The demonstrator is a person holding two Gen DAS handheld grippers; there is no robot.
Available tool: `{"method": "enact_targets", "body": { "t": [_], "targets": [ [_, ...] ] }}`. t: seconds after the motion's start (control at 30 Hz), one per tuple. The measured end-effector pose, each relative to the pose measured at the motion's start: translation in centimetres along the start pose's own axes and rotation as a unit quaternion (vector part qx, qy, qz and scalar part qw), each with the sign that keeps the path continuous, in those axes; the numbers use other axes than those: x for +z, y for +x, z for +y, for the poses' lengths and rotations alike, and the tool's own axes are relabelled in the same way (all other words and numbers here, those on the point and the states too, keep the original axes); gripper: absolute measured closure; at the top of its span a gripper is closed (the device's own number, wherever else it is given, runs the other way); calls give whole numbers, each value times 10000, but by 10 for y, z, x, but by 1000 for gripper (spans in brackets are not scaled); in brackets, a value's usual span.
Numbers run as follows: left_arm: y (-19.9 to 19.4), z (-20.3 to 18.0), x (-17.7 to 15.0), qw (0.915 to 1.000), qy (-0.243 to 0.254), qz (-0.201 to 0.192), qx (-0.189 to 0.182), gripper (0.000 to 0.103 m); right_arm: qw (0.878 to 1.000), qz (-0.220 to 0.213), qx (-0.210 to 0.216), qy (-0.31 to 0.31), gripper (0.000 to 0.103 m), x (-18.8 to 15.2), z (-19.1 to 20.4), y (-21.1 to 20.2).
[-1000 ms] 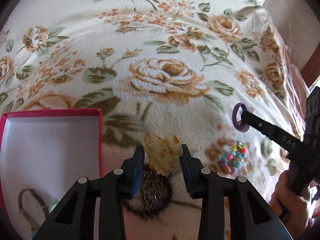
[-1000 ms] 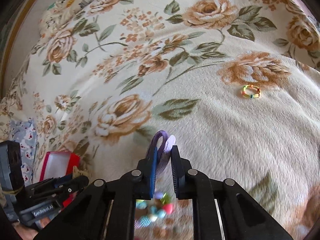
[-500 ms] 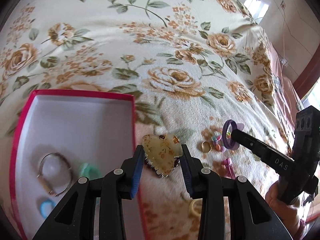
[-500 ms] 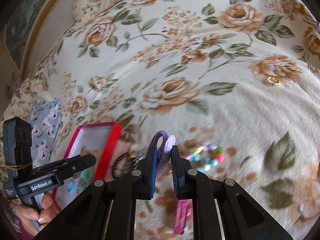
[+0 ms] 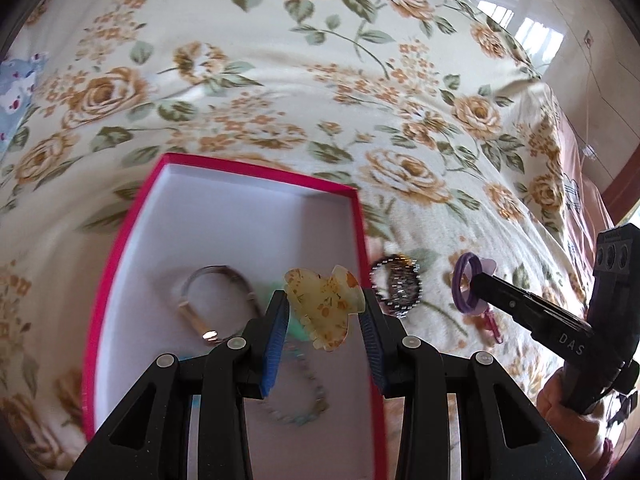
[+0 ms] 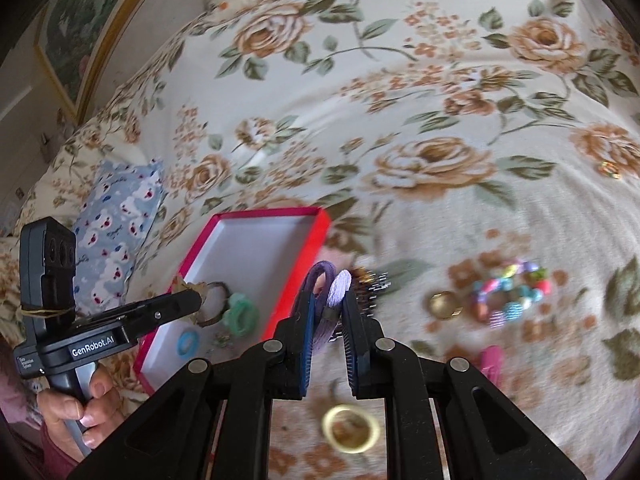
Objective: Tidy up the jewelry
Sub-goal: 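Lower the claw clip and lilac bow into the box and open both tools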
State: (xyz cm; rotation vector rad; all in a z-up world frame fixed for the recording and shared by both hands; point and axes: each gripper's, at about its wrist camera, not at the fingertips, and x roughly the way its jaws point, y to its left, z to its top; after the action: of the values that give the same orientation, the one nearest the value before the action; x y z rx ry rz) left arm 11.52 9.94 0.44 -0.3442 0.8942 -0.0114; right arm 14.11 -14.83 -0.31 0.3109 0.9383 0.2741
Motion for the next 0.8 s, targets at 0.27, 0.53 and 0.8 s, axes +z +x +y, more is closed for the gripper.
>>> {"method": "enact_targets", "body": {
  "t": [0.27,0.53,0.8],
  "targets": [
    [-12,29,-1,9997,-167,-25,184,68,9994,185,142,-245,90,1,31,23],
    [-2,47,11,9989,-153,19,452,68,9981,339,192,-467,90,9,51,49],
    [34,63,41,9975,13,252,666,68,9961,508,168,-695,90,23,64,81]
  ]
}}
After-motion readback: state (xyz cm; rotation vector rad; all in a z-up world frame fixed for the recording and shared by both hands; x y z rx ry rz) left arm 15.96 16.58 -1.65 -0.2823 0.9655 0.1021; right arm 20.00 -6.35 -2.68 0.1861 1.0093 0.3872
